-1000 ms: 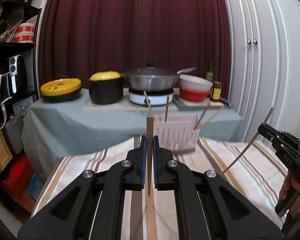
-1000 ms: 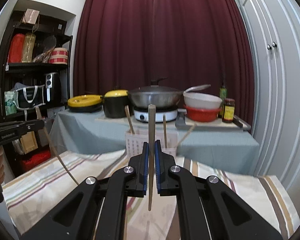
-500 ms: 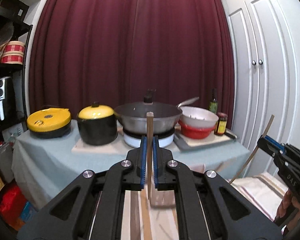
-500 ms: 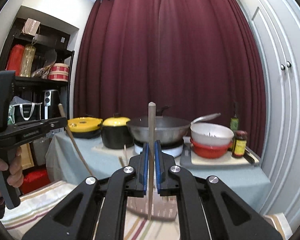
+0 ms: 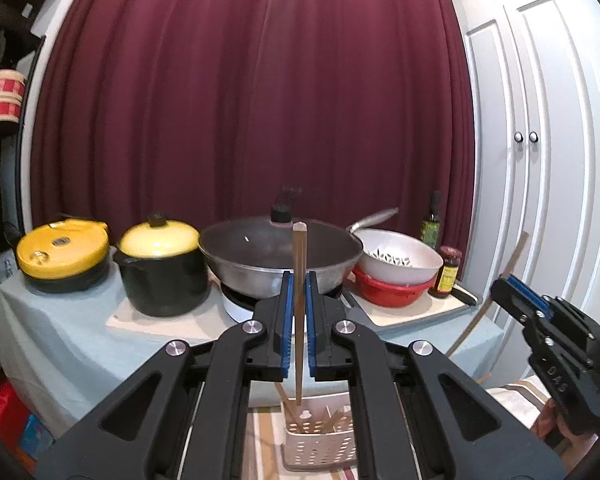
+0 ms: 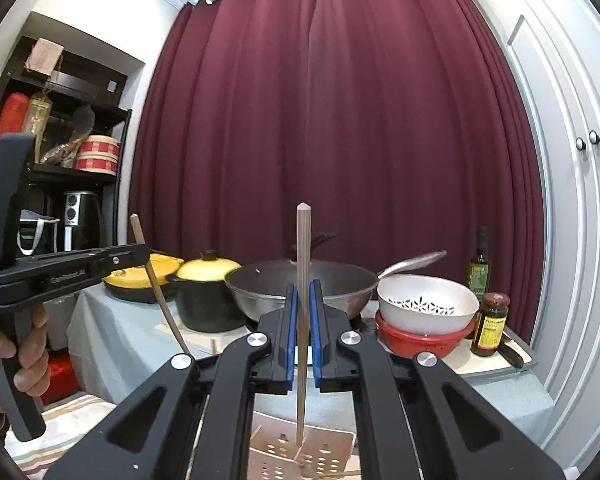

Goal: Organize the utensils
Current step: 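Lower both chopsticks into the white holder and open both tools, then move both open tools back down to the remaining chopsticks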

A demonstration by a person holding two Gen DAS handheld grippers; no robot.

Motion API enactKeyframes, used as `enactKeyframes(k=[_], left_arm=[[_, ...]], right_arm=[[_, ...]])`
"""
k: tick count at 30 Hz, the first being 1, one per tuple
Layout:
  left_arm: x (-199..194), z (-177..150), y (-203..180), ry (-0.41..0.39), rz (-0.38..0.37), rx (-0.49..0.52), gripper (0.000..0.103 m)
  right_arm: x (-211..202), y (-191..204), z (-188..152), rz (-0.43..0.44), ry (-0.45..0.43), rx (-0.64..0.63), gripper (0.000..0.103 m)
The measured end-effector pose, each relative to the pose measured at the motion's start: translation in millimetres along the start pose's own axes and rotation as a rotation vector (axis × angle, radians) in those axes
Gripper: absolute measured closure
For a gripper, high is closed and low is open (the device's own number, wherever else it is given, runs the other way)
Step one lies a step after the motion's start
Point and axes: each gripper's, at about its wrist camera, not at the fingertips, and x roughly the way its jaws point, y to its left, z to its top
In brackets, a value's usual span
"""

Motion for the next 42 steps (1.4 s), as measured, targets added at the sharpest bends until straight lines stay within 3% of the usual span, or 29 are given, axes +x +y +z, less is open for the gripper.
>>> enactKeyframes(k=[8,19,21,23,24,27,31,36,42], left_arm=[[42,-44,-2,0.104,0.004,-0.001,0.097],[62,-74,5,0.150,0.012,-0.011,0.096],[62,-76,5,0.152,0.015,-0.003,0.091],[62,-77,5,0.153,0.018,0.001,0.074],[61,-77,5,0.152,0.018,-0.002,0.063],[53,-75,7,0.146,0.017,-0.012,0.058],[31,-74,7,0.119,0.036,-0.001,0.039],[-9,-85,4,0.118,0.073,0.015,0.032],[-62,-124,1,0.183,0.068,0.028,0.032]], right_arm=[[26,-3,-45,-0.016,0.112,0.004,0.096],[42,-5,-71,-0.023,0.182,-0.002,0.095],[39,-5,-70,-0.032,0.180,-0.005,0.079],[35,-5,-68,-0.041,0.170,-0.001,0.064],[32,-5,-66,-0.045,0.167,-0.002,0.062],[24,-5,-63,-0.056,0.164,-0.007,0.057],[1,-3,-59,-0.079,0.160,-0.018,0.054],[-41,-4,-64,-0.089,0.178,0.003,0.052],[-96,-4,-84,-0.101,0.231,0.029,0.052]])
